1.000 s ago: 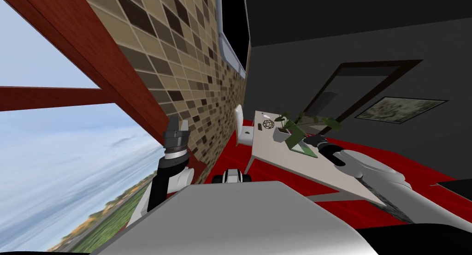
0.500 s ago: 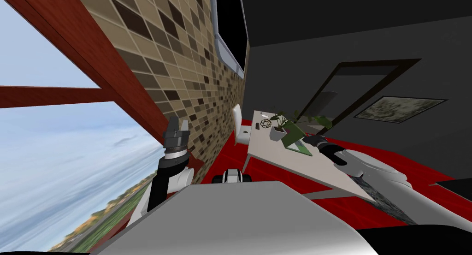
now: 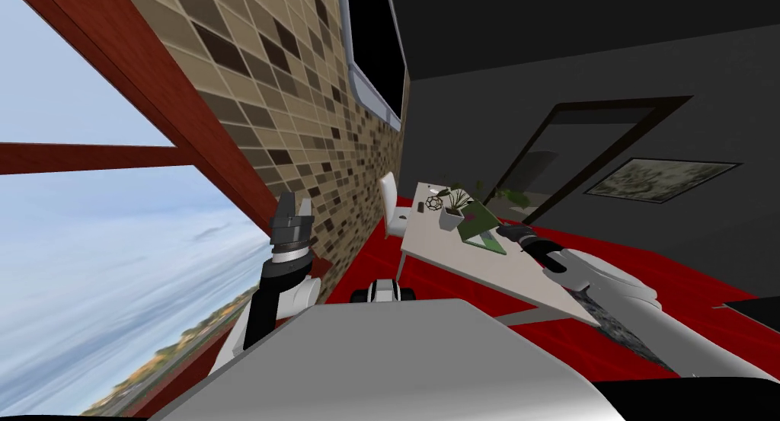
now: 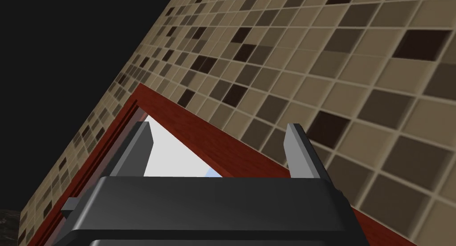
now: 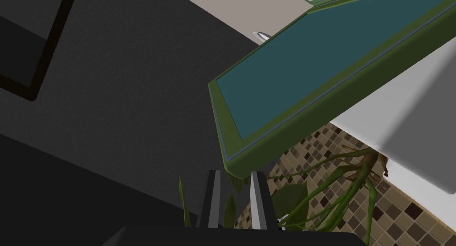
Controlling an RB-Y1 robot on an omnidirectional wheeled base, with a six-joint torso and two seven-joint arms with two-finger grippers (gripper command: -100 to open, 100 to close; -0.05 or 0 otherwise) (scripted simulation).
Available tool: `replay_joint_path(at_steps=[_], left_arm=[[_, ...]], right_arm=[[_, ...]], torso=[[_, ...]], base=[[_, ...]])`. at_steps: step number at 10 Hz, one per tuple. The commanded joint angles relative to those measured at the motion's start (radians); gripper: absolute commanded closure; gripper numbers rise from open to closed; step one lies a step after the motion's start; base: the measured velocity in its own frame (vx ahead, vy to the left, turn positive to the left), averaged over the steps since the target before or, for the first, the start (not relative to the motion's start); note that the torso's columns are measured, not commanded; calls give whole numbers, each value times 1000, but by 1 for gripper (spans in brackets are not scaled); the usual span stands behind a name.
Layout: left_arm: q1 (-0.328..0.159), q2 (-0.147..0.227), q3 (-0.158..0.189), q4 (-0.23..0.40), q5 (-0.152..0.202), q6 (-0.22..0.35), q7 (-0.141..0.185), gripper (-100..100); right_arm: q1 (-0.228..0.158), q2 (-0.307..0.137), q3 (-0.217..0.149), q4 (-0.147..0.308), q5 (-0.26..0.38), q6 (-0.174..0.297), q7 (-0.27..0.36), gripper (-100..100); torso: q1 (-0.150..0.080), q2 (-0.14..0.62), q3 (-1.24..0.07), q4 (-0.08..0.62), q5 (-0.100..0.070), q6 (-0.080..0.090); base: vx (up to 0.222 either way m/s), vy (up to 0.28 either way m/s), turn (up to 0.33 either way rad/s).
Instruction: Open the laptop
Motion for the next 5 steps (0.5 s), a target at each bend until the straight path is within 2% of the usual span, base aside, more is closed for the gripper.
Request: replay_joint_path(at_steps=[1,4,5], left_arm=[[0,0,0,0,0,0,0,0],[0,0,0,0,0,0,0,0],[0,0,0,0,0,0,0,0]], right_arm=[[-3,49,3,14,-34,-22,-32,100],[-25,92,9,39,-73,-47,-69,100],[-36,72,7,57,-65,-47,-60,100]], torso=[[1,0,0,0,0,-1],[4,0,0,0,0,-5],[4,-2,-1,0,2,-5]], base=[[-66,-123,12],[-72,-113,24],[-36,-53,-5]])
